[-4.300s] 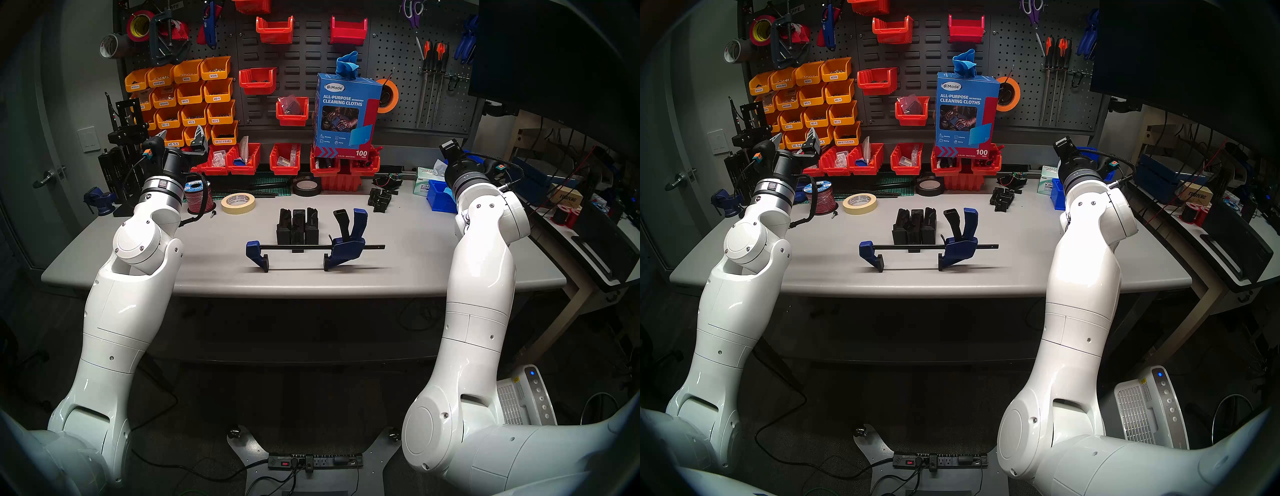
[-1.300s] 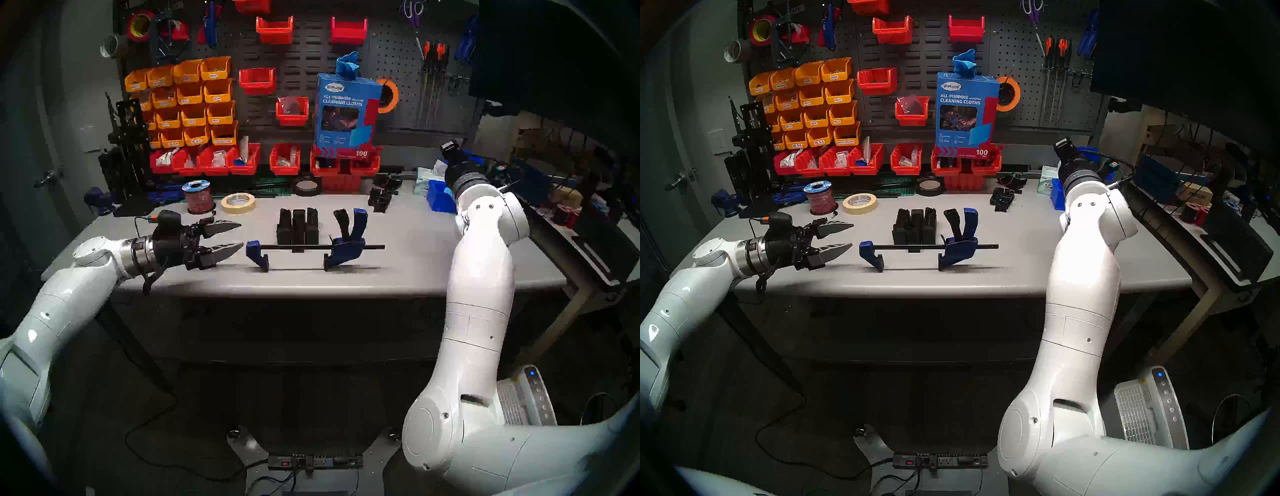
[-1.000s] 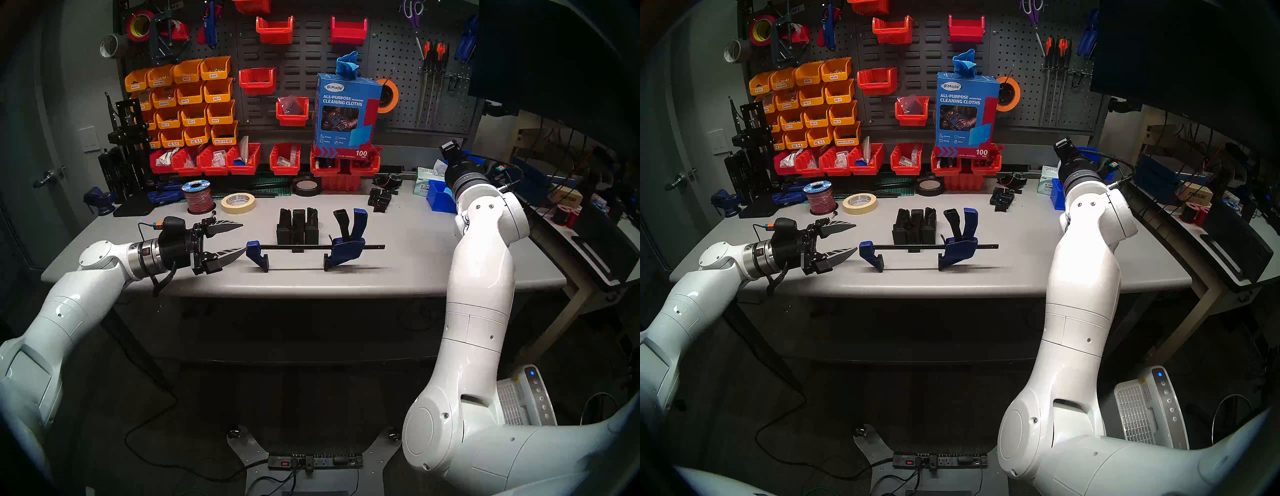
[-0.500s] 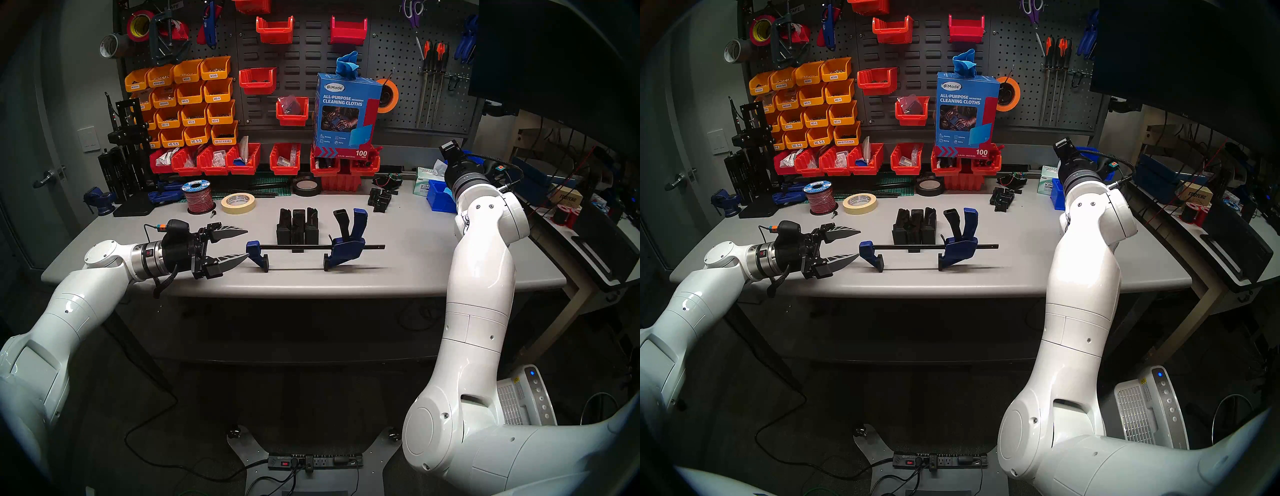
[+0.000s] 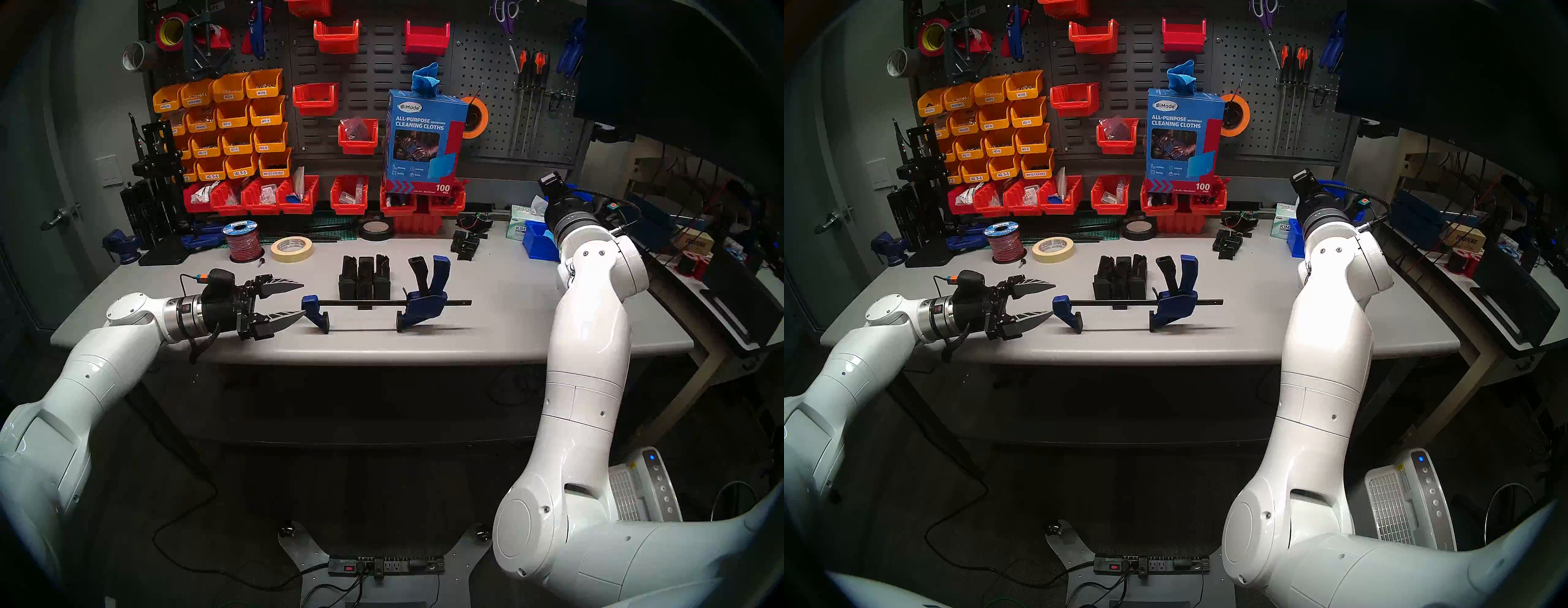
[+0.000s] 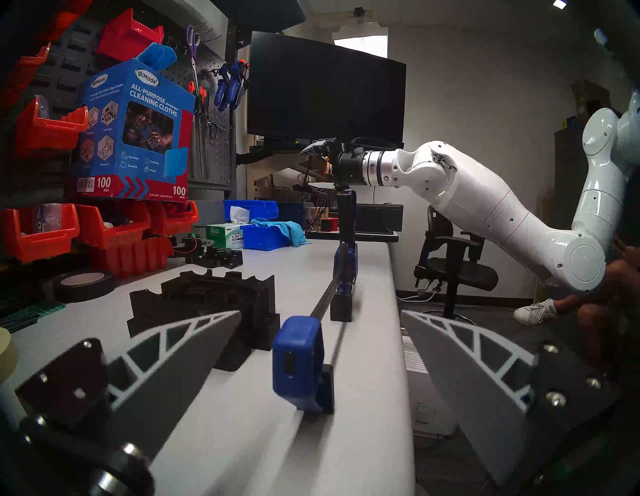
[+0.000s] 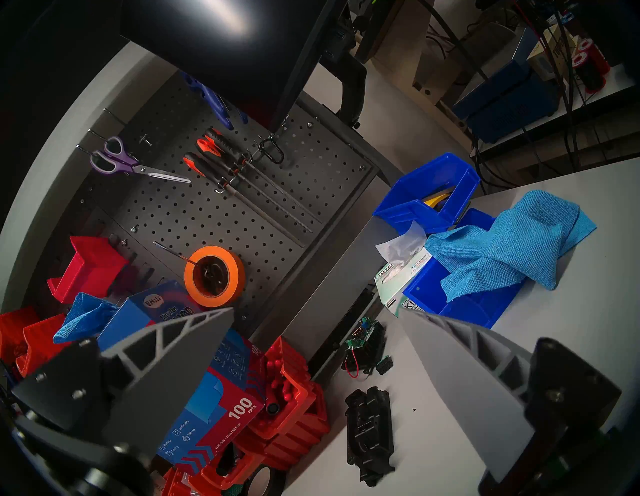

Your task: Clamp the two 3D printed pieces together with the clamp

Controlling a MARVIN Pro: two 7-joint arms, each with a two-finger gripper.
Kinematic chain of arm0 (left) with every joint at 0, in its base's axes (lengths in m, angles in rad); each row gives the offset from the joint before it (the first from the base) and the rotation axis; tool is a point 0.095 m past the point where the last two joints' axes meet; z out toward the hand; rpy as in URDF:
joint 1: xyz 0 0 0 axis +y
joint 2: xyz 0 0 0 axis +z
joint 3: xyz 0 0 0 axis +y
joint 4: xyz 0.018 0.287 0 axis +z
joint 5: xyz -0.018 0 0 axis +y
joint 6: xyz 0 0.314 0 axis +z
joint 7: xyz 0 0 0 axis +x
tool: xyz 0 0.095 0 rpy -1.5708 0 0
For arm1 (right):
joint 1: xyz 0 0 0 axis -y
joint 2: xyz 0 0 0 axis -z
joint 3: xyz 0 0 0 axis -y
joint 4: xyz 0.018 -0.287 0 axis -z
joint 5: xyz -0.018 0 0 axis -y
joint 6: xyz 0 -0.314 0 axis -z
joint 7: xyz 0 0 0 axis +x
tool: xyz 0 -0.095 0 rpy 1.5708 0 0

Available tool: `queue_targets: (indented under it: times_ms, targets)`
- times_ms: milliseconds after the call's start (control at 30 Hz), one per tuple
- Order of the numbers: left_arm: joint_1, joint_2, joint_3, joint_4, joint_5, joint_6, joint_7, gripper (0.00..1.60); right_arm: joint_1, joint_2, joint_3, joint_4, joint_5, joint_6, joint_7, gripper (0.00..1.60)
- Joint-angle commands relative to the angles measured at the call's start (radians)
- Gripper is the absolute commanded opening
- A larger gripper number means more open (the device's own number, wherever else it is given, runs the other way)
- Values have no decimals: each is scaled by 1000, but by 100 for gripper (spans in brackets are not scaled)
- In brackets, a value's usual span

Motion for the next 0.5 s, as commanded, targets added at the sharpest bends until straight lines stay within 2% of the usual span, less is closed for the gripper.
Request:
queue_targets:
  times_ms: [0,233,467]
  targets:
    - [-40,-27,-2,4,-5,-9,1,160,7,0,-2,-13,1,2,0,160]
    - [-59,-50,11,30,-6,7,1,160,7,0,-2,-13,2,2,0,160]
    - [-71,-44,42,38,1,15,1,160,7,0,-2,-13,2,2,0,160]
